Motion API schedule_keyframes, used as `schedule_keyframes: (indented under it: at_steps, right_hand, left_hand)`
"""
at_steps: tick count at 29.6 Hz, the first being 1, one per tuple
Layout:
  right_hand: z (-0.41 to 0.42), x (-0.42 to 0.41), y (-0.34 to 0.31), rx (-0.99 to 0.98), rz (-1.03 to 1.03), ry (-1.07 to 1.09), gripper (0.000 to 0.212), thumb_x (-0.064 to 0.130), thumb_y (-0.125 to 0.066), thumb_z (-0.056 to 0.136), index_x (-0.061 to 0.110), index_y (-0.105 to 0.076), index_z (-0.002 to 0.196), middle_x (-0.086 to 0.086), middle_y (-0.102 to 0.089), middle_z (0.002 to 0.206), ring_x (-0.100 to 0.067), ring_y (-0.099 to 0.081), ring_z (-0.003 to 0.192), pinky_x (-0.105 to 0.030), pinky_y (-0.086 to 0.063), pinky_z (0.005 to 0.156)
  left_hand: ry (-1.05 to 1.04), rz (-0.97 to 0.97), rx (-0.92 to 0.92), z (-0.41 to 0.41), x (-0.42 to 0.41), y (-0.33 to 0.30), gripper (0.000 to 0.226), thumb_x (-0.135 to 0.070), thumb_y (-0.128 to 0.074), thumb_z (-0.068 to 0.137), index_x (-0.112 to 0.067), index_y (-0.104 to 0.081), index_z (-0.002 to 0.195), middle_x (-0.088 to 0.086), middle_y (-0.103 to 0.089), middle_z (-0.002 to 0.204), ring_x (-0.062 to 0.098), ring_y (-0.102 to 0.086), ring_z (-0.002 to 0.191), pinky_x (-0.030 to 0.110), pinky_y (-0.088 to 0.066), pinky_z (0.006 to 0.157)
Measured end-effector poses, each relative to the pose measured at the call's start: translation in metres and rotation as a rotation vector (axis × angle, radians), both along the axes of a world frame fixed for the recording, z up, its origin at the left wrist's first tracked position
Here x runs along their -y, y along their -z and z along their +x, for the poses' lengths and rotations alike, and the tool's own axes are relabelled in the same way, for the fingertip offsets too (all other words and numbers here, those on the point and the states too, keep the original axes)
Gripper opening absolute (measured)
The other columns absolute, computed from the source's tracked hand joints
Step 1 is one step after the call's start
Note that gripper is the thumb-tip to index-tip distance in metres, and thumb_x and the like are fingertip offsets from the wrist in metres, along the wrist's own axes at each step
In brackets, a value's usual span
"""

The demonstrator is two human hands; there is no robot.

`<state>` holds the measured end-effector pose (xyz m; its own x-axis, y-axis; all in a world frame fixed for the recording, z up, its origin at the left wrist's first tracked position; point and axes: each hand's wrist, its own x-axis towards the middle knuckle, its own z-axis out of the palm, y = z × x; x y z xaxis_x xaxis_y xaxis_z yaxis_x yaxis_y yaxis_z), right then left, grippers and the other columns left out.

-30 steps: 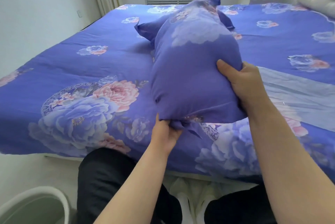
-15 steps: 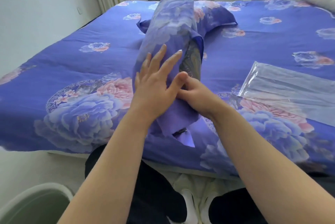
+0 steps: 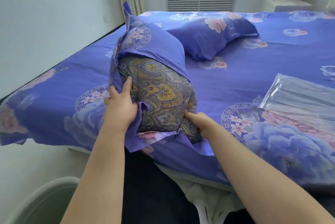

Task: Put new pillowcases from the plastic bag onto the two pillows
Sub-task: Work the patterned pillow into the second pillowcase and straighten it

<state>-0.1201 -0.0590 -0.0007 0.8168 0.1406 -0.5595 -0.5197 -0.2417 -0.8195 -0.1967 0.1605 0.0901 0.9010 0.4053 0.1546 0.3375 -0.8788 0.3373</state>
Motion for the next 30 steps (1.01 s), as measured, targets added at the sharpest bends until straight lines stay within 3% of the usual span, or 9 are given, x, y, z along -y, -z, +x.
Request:
schedule_keyframes:
  at_steps: [5, 9, 14, 17, 20, 22, 25, 27, 30]
  right_hand:
    - [-0.007, -0.019, -0.006, -0.061, 0.379, 0.171, 0.033, 0.010, -0.063, 0.084, -0.004, -0.060, 0.114, -0.020, -0.067, 0.102, -0.031, -0.064, 0.078, -0.045, -0.053, 0.080]
    - [-0.001, 0.003, -0.048, 0.485, 0.381, 0.293, 0.020, -0.011, -0.060, 0.075, 0.005, -0.066, 0.086, -0.002, -0.070, 0.072, -0.016, -0.064, 0.064, -0.032, -0.054, 0.068]
    - [0.000, 0.066, -0.099, 0.891, 0.045, 0.173, 0.024, 0.000, -0.068, 0.074, 0.024, -0.067, 0.080, 0.015, -0.070, 0.072, -0.003, -0.064, 0.070, -0.020, -0.048, 0.064]
    - [0.000, 0.103, -0.082, 0.699, -0.483, 0.079, 0.018, 0.018, -0.070, 0.079, 0.019, -0.064, 0.095, -0.005, -0.069, 0.096, -0.021, -0.062, 0.089, -0.027, -0.039, 0.070]
    - [-0.007, 0.124, -0.066, 0.396, -1.008, 0.048, 0.062, 0.048, -0.070, 0.076, 0.015, -0.050, 0.125, -0.014, -0.049, 0.131, -0.033, -0.045, 0.121, -0.043, -0.039, 0.093]
    - [-0.009, 0.114, -0.070, 0.659, -1.037, 0.150, 0.062, 0.038, -0.068, 0.077, 0.026, -0.043, 0.133, -0.006, -0.032, 0.144, -0.031, -0.029, 0.133, -0.053, -0.025, 0.108]
    - [-0.005, 0.075, -0.081, 1.226, -0.814, 0.119, 0.046, 0.034, -0.058, 0.083, 0.035, -0.050, 0.128, 0.004, -0.034, 0.148, -0.024, -0.023, 0.139, -0.058, -0.010, 0.113]
    - [0.003, 0.044, -0.085, 1.276, -0.811, -0.074, 0.048, 0.054, -0.045, 0.086, 0.042, -0.043, 0.132, 0.011, -0.030, 0.151, -0.017, -0.015, 0.143, -0.058, 0.001, 0.112]
    - [0.014, 0.013, -0.062, 1.028, -1.006, -0.408, 0.064, 0.072, -0.025, 0.085, 0.047, -0.018, 0.144, 0.016, -0.014, 0.156, -0.013, -0.001, 0.146, -0.063, 0.013, 0.108]
  left_hand:
    - [-0.050, -0.127, 0.137, -0.001, -0.017, 0.018, 0.072, -0.015, -0.053, 0.089, -0.037, -0.018, 0.148, 0.024, -0.024, 0.140, 0.047, -0.034, 0.120, 0.051, -0.032, 0.100]
    - [0.071, -0.212, 0.506, 0.005, 0.009, 0.035, 0.067, -0.005, -0.044, 0.084, -0.028, -0.034, 0.145, 0.024, -0.033, 0.133, 0.040, -0.036, 0.120, 0.045, -0.030, 0.102]
    - [0.138, -0.432, 0.589, 0.022, 0.066, 0.061, 0.073, -0.002, -0.043, 0.087, -0.042, -0.025, 0.145, 0.016, -0.025, 0.143, 0.031, -0.024, 0.135, 0.040, -0.027, 0.107]
    - [0.256, -0.331, 0.383, 0.027, 0.083, 0.083, 0.064, -0.014, -0.053, 0.090, -0.035, -0.028, 0.146, 0.020, -0.031, 0.139, 0.036, -0.032, 0.130, 0.040, -0.031, 0.105]
    - [0.339, -0.273, 0.302, 0.030, 0.080, 0.094, 0.064, -0.020, -0.054, 0.089, -0.040, -0.029, 0.144, 0.017, -0.031, 0.136, 0.037, -0.036, 0.125, 0.043, -0.036, 0.101]
    - [0.354, -0.239, 0.253, 0.032, 0.071, 0.097, 0.065, -0.020, -0.048, 0.089, -0.044, -0.025, 0.145, 0.017, -0.028, 0.137, 0.037, -0.034, 0.127, 0.045, -0.037, 0.100]
    - [0.354, -0.188, 0.157, 0.028, 0.063, 0.098, 0.065, -0.025, -0.044, 0.090, -0.050, -0.018, 0.144, 0.016, -0.027, 0.138, 0.036, -0.035, 0.128, 0.046, -0.038, 0.101]
    - [0.374, -0.225, 0.086, 0.029, 0.054, 0.096, 0.065, -0.025, -0.047, 0.090, -0.052, -0.020, 0.142, 0.012, -0.032, 0.135, 0.035, -0.045, 0.120, 0.045, -0.040, 0.100]
    - [0.333, -0.498, 0.045, 0.039, 0.032, 0.079, 0.059, -0.019, -0.049, 0.083, -0.036, -0.038, 0.138, 0.010, -0.046, 0.131, 0.027, -0.052, 0.115, 0.041, -0.039, 0.104]
